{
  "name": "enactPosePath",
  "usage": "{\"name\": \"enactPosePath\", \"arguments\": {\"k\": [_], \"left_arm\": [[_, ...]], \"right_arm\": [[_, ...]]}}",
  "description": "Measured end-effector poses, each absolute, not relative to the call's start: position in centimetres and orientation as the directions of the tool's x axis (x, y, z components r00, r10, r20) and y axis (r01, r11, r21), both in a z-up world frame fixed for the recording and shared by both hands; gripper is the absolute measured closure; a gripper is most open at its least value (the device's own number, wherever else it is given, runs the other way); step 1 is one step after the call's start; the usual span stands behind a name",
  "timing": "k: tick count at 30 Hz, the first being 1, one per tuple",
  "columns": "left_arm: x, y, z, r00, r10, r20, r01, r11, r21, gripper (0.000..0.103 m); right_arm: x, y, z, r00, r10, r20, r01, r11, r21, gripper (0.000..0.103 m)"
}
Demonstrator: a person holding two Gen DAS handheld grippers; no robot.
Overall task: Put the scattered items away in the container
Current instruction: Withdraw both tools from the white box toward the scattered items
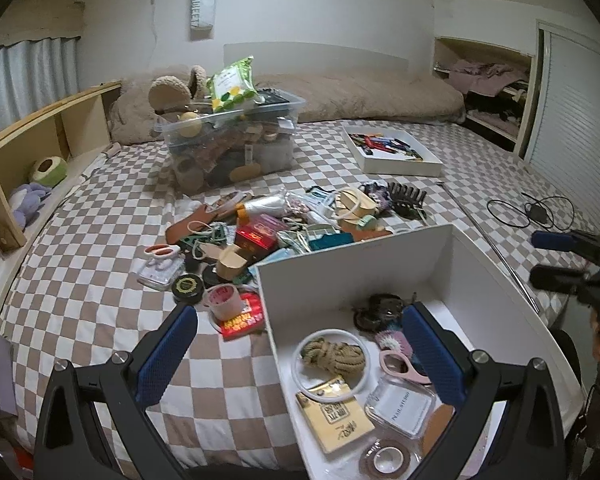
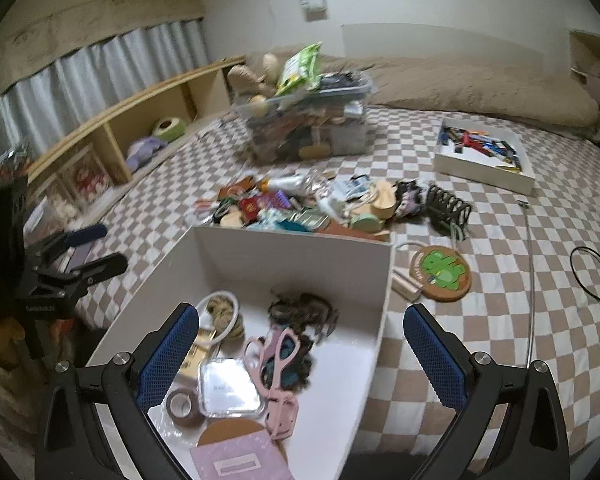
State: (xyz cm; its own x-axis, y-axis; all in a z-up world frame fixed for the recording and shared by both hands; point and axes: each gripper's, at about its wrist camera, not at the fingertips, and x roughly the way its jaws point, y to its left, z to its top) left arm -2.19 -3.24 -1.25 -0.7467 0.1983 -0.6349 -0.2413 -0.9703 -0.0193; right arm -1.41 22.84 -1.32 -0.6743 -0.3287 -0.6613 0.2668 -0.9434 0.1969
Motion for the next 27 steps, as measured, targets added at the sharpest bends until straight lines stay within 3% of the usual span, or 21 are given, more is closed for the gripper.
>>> {"name": "enactPosePath", "arguments": {"k": [16,27], "left_arm": [[-5.2,-10.0,-0.6,-0.805,0.065,-0.590,-0.041,-0.998,-0.053,0.000],[-10.1,-13.5,-5.8,-0.719,-0.004,-0.695,0.088,-0.992,-0.086,0.000]], "right_arm": [[-3.8,29.4,-1.9,-0.746,-0.230,-0.625,0.063,-0.959,0.278,0.001],[-6.5,33.1,-5.4,-0.715,-0.187,-0.674,-0.064,-0.942,0.329,0.000]]}}
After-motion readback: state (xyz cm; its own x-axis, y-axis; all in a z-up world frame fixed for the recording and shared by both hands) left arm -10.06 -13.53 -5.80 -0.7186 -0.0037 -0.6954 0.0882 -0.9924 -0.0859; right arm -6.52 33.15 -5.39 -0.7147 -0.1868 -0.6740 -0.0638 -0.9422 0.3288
